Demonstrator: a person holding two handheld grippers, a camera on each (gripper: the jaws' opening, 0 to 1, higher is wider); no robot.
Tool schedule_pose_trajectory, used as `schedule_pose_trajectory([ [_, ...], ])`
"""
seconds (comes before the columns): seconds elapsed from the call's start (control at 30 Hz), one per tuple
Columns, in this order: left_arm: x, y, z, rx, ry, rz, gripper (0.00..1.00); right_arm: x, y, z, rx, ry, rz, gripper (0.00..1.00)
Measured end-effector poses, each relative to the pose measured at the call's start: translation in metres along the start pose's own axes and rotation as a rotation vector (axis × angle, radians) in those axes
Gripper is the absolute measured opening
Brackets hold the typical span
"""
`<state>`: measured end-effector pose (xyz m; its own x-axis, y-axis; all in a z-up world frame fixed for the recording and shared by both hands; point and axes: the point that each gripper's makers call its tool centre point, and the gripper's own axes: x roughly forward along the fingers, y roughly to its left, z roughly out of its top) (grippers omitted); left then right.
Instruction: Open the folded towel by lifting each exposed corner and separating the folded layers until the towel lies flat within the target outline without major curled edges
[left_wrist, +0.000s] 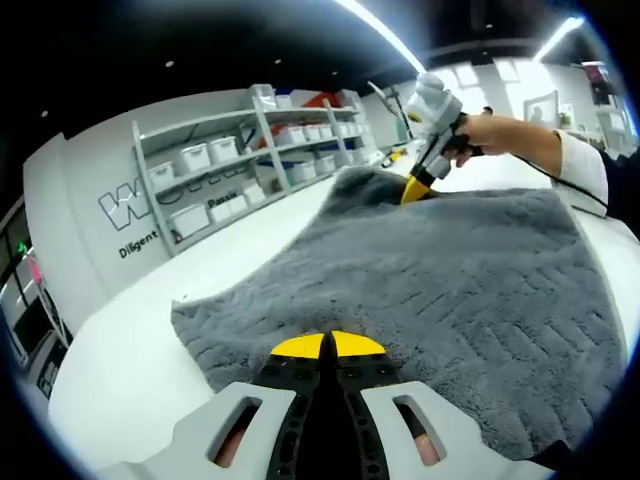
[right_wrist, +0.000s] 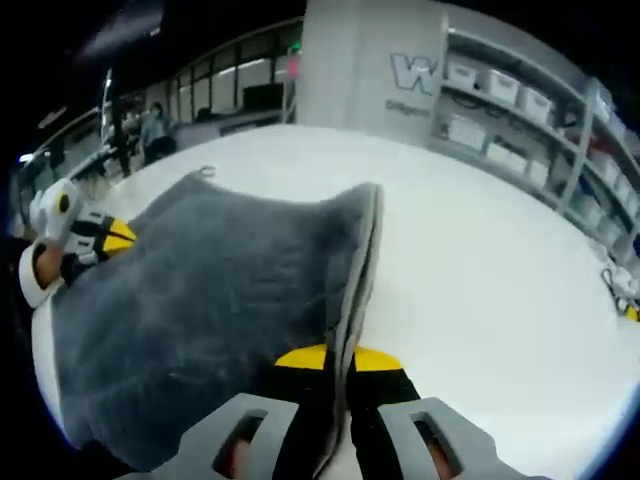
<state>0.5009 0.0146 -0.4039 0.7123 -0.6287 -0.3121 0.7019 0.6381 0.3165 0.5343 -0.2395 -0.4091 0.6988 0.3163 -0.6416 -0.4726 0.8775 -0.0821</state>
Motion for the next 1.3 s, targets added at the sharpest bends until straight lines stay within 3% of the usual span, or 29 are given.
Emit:
schedule_pose_trajectory([
  [0.2, 0.001, 0.002, 0.000, 0.021, -0.004, 0.010, 0.02, -0.003, -0.002, -0.001, -0.032, 0.004, -0.011, 0.02],
  [0.37, 0.003, 0.007, 0.000, 0.029, 0.006, 0.036, 0.02, -0.004, -0.012, -0.002, -0.108, -0.006, -0.061, 0.11],
  [0.67, 0.003, 0.010, 0.000, 0.044, 0.015, 0.065, 0.02, -0.014, -0.024, 0.008, -0.097, -0.069, -0.114, 0.07],
  [0.77, 0.002, 0.011, 0.000, 0.044, 0.015, 0.064, 0.03, -0.020, -0.034, 0.013, -0.110, -0.093, -0.164, 0.07],
  [0.8, 0.002, 0.012, 0.000, 0.043, 0.014, 0.062, 0.03, -0.021, -0.036, 0.014, -0.104, -0.102, -0.170, 0.03],
  [0.9, -0.001, 0.014, 0.001, 0.011, 0.002, 0.044, 0.03, -0.023, -0.026, 0.012, -0.035, -0.109, -0.100, 0.00],
  [1.13, -0.007, 0.010, 0.012, -0.039, -0.044, 0.000, 0.01, -0.019, -0.024, 0.008, 0.028, -0.101, -0.072, 0.00],
  [1.23, -0.009, 0.006, 0.015, -0.056, -0.051, -0.023, 0.01, -0.018, -0.008, 0.010, 0.072, -0.098, 0.011, 0.00],
  [1.3, -0.010, 0.004, 0.015, -0.062, -0.045, -0.038, 0.01, -0.018, 0.006, 0.002, 0.150, -0.042, 0.081, 0.00],
])
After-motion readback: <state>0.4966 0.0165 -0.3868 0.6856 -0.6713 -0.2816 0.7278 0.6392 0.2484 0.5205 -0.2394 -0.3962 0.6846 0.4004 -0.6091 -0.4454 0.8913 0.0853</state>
